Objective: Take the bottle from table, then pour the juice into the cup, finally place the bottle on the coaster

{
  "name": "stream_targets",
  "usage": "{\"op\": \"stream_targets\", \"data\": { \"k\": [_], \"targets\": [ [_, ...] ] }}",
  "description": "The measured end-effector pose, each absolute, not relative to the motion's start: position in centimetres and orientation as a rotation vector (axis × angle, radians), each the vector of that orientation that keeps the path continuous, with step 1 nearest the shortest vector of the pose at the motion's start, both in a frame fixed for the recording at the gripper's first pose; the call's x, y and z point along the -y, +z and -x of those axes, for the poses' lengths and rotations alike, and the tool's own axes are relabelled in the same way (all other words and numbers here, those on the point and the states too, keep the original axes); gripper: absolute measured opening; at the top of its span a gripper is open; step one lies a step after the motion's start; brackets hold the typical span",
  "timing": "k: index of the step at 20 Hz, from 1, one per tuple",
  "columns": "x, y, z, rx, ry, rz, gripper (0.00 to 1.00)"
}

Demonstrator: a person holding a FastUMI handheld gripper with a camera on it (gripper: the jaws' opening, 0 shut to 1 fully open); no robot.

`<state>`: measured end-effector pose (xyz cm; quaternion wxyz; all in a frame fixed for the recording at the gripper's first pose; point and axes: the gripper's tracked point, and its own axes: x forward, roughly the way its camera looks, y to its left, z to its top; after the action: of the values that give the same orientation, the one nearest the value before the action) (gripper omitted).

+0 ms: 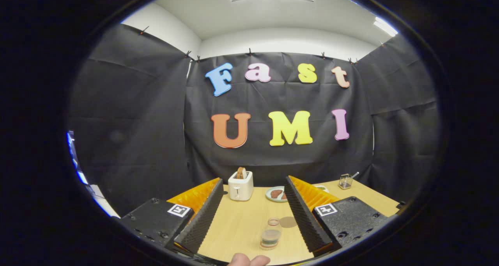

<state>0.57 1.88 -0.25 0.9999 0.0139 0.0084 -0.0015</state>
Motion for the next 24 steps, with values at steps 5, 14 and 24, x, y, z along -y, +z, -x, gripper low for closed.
{"op": "stream_targets", "data": {
  "k": [5,14,24],
  "targets": [
    [-1.9,-1.6,-0.6,-0.036,-0.031,-0.013,1.00],
    [-2.5,-10.8,-1.3,-0.078,-0.072,0.023,1.00],
    [1.3,-21.0,-1.8,-0.079,-0.154,-0.018,1.00]
  ]
}}
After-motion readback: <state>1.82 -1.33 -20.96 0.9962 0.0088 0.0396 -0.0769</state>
